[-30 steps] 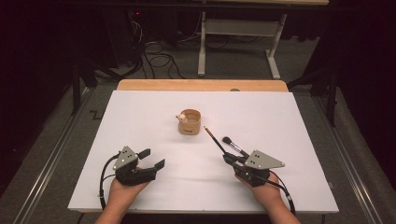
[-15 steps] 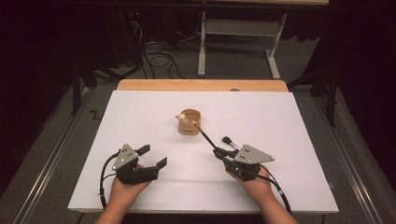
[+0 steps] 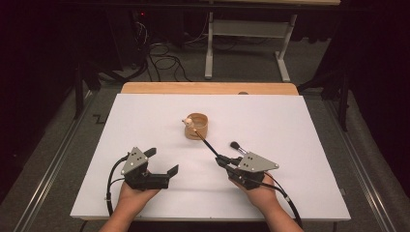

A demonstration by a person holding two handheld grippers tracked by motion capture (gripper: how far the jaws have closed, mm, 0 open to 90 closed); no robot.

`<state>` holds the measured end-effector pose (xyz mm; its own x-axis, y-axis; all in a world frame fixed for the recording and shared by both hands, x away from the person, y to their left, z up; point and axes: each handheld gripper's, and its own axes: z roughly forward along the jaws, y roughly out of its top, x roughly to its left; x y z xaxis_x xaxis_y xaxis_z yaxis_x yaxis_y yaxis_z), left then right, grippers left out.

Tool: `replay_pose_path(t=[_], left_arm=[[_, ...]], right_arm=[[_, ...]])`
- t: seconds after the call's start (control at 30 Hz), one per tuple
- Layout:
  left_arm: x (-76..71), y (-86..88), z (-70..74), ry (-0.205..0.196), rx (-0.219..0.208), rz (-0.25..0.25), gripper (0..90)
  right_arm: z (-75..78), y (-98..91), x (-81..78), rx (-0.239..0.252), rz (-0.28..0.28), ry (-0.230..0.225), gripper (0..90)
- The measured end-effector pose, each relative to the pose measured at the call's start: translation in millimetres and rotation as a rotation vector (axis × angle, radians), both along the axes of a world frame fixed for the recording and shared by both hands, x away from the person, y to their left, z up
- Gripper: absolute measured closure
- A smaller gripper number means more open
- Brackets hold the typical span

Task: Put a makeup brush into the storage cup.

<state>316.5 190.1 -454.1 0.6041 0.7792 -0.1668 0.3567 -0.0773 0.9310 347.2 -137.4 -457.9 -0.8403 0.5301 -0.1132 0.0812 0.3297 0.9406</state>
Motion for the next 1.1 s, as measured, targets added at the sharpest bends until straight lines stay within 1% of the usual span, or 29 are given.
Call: replay_pose_path(t=[0.07,0.1,0.13,0.33,0.4,0.47,0.5,0.53,0.63,0.67,0.73,0.8,0.87,0.9,0.97,1.0,1.03,1.07,1.1], left_arm=[[1.0,-1.3,1.3,0.002,-0.01,-0.01,0.8],[2.1,-2.7,2.2,-0.001,-0.019,-0.017,2.1],[2.1,-2.7,2.2,-0.001,-0.019,-0.017,2.2],[4.9,-8.9,5.4,0.005,-0.049,-0.043,4.8],[5.6,-11.1,6.9,0.003,-0.055,-0.052,6.6],[6.3,-12.9,8.5,0.002,-0.055,-0.059,7.5],[6.4,-14.0,9.2,0.003,-0.059,-0.06,8.1],[6.8,-14.5,10.0,0.001,-0.059,-0.066,9.2],[7.2,-16.9,12.0,-0.003,-0.067,-0.075,10.4],[7.3,-17.5,12.5,-0.006,-0.067,-0.079,11.3],[7.3,-18.8,13.4,-0.011,-0.068,-0.083,14.0],[7.2,-20.2,14.3,-0.017,-0.068,-0.087,16.2],[7.4,-21.6,15.5,-0.019,-0.07,-0.102,17.4],[7.3,-22.1,16.1,-0.02,-0.072,-0.105,18.3],[7.1,-23.0,17.3,-0.024,-0.079,-0.112,19.9],[6.9,-23.4,17.9,-0.026,-0.08,-0.116,20.5],[6.8,-23.9,18.5,-0.028,-0.083,-0.122,21.3],[6.9,-24.1,18.9,-0.028,-0.087,-0.132,24.2],[6.9,-24.6,19.4,-0.029,-0.089,-0.138,24.2]], right_arm=[[-0.4,0.8,-0.5,-0.006,-0.005,-0.003,86.2],[-1.4,1.8,-0.7,0.004,0.0,0.004,86.3],[-1.4,1.8,-0.7,0.004,0.0,0.004,86.3],[-3.3,4.6,-3.4,-0.008,0.004,0.006,86.2],[-3.9,5.7,-3.2,0.002,0.017,-0.001,86.2],[-4.3,6.6,-3.9,0.009,0.015,0.002,86.3],[-3.9,6.9,-4.9,0.001,0.009,0.01,86.2],[-4.1,7.5,-4.9,-0.002,0.016,0.0,86.2],[-4.7,8.4,-5.2,0.009,0.024,0.005,86.3],[-4.6,8.7,-6.1,0.006,0.016,0.008,86.2],[-5.0,9.4,-5.9,0.012,0.026,0.001,86.2],[-4.8,9.7,-6.4,0.005,0.029,-0.001,86.2],[-5.2,10.8,-7.3,0.011,0.026,0.003,86.2],[-5.6,11.2,-6.8,0.008,0.038,-0.005,86.3],[-6.1,12.4,-7.6,0.007,0.034,-0.005,86.2],[-6.3,12.8,-7.8,0.004,0.042,-0.005,86.2],[-6.5,13.5,-7.9,0.006,0.04,-0.007,86.2],[-6.8,14.6,-8.6,0.013,0.041,-0.001,86.3],[-6.8,14.6,-8.6,0.013,0.041,-0.001,86.3]])
